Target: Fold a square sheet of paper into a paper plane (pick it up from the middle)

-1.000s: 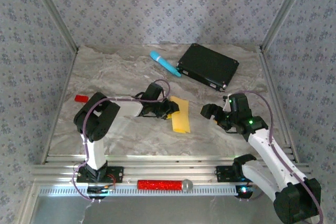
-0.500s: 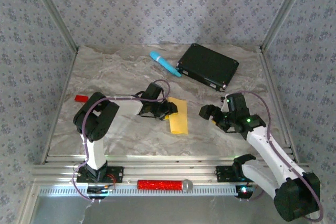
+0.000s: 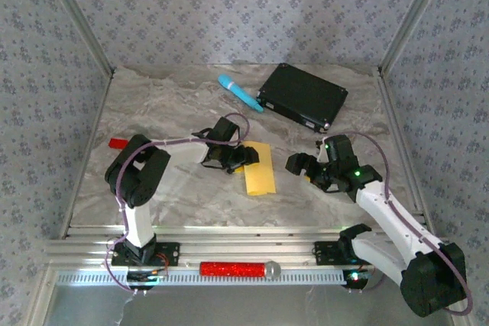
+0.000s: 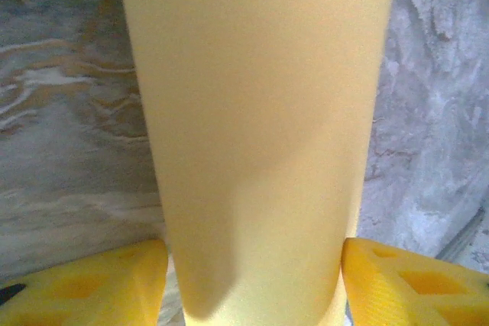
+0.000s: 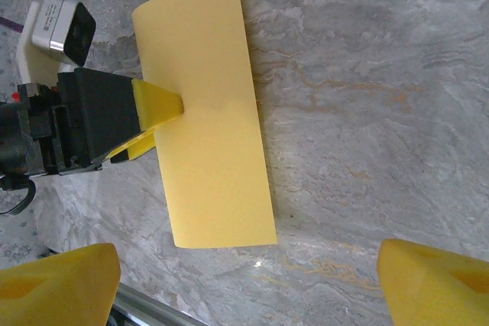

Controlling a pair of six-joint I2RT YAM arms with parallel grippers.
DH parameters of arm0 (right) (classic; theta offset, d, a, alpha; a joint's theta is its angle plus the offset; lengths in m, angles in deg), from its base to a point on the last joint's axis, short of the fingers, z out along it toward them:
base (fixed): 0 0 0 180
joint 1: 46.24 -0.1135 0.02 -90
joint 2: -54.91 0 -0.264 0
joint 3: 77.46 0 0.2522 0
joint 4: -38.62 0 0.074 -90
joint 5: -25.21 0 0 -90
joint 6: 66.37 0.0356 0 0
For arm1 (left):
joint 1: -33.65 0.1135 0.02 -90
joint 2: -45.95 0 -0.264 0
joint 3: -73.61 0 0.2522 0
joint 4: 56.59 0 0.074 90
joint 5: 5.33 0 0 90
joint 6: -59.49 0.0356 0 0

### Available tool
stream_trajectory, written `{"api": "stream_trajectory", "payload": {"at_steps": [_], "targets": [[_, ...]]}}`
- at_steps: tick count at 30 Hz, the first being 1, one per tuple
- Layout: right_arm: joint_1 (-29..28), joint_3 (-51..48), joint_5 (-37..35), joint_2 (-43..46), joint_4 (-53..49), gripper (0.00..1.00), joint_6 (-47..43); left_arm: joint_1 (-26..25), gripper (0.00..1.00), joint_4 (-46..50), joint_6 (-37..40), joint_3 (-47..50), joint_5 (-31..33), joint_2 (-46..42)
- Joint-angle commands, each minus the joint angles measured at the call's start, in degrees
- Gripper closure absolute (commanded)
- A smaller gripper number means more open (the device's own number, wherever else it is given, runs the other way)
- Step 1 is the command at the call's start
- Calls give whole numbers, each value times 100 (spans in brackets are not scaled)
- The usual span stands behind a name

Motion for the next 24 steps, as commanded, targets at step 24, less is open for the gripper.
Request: {"api": "stream_trajectory", "payload": {"at_steps": [24], "targets": [[-669, 146, 211, -1459, 1281, 35, 229, 52, 50, 1473, 695, -175, 1378, -193]]}}
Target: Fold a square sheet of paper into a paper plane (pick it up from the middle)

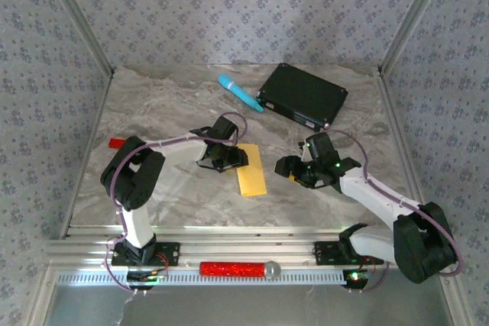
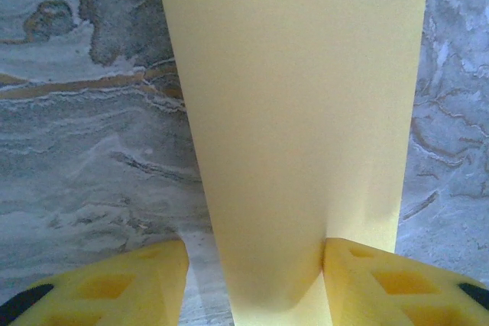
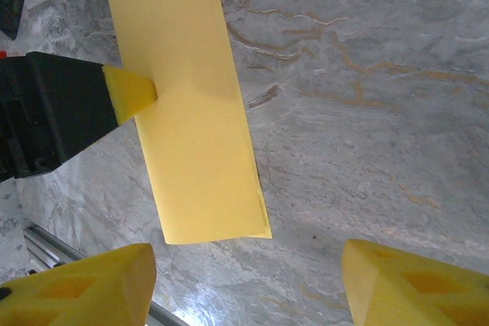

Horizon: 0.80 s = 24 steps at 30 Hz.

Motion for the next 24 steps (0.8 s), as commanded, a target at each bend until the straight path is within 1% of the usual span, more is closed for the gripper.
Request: {"api": "stream_trajectory", "payload": {"at_steps": [1, 2, 4, 7, 10, 13, 18, 21, 24], "targets": [[-88, 127, 84, -163, 294, 38, 74, 34, 51, 475, 215, -42, 272, 44], [-100, 140, 112, -240, 336, 39, 84, 38, 52, 464, 238, -33, 270, 67], [-143, 175, 124, -387, 389, 39, 82, 29, 51, 409, 318, 1, 236, 91], [-218, 226, 123, -593, 442, 39, 92, 33, 48, 567, 493, -111, 199, 248], [-268, 291, 140, -801, 513, 43, 83, 33, 48, 596, 519, -153, 210, 338], [-289, 392, 89, -981, 410, 44, 66, 32, 47, 739, 494, -216, 353, 427], [-331, 529, 122, -1215, 517, 48, 19, 31, 46, 858, 492, -289, 409, 620], [-331, 682, 205, -1468, 524, 57, -68, 33, 45, 968, 509, -338, 487, 709], [-356, 882, 463, -1823, 691, 68, -90, 35, 45, 1022, 527, -359, 536, 759]]}}
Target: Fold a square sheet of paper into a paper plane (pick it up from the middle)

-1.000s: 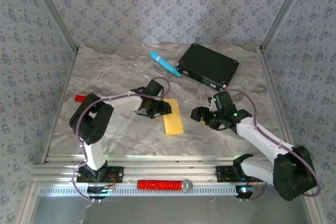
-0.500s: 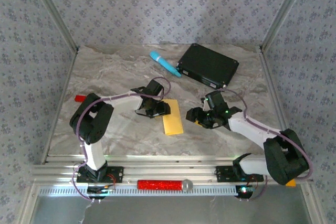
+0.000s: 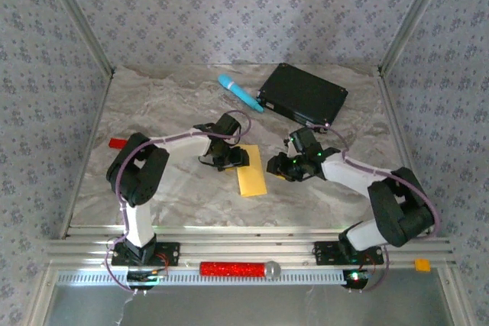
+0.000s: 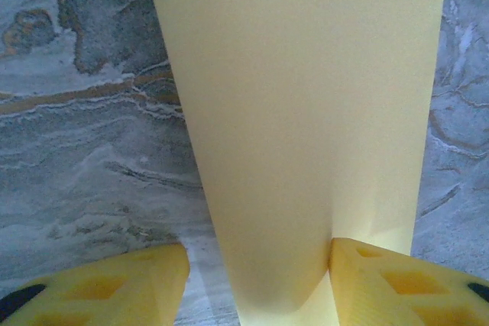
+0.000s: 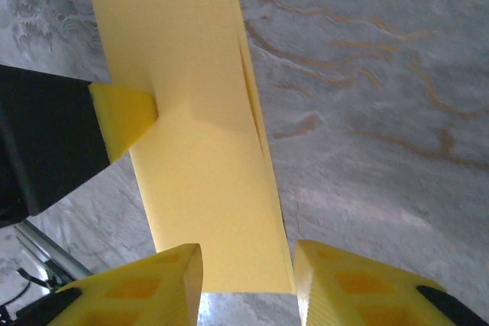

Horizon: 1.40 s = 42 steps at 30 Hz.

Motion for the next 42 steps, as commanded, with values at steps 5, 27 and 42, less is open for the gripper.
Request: {"api": "stream_trajectory", "payload": {"at_steps": [5, 27, 42], "targets": [[-165, 676, 416, -849, 184, 77, -127, 35, 45, 423, 173, 135, 559, 491], [-749, 168, -307, -1699, 446, 97, 1443, 36, 39, -196, 74, 315, 104, -535], [-981, -304, -603, -1458, 973, 97, 2098, 39, 42, -1167, 32, 1057, -585, -932]]}}
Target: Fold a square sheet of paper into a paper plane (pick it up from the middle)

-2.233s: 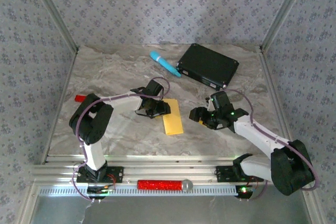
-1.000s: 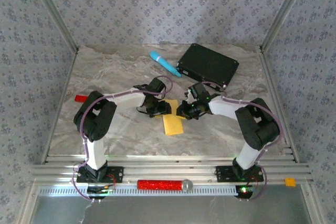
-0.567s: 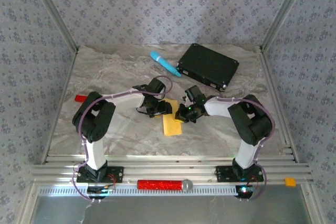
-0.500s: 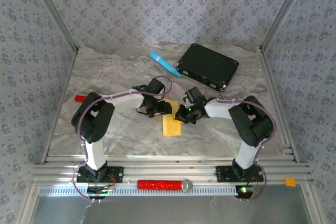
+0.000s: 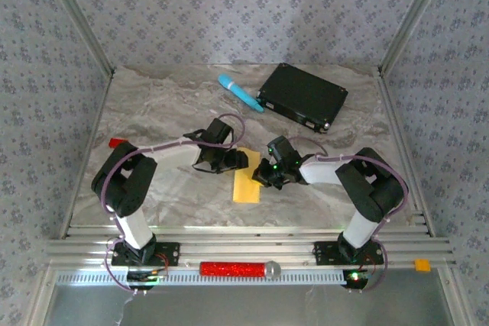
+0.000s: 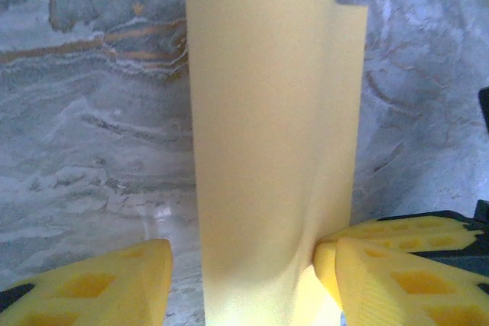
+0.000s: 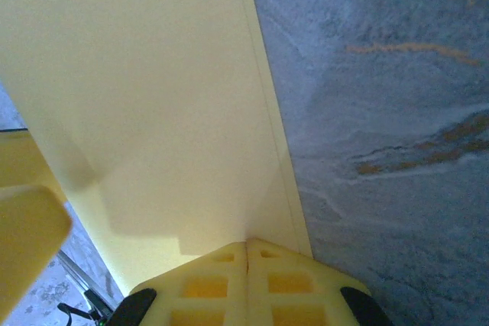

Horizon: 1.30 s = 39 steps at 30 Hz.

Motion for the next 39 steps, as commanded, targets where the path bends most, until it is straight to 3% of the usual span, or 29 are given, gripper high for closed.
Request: {"api": "stream_trajectory", "payload": {"at_steps": [1, 20, 28, 39], "targets": [[-59, -230, -385, -168, -632, 97, 127, 23, 42, -130, 15, 55, -182, -124], [17, 206, -243, 266, -549, 87, -371, -63, 52, 364, 102, 54, 448, 331], [323, -77, -1074, 1586, -1069, 77, -503, -61, 54, 419, 75, 48, 588, 359], [1126, -1568, -1305, 3728, -1133, 70, -130, -60, 55, 591, 171, -4, 799, 463]]}}
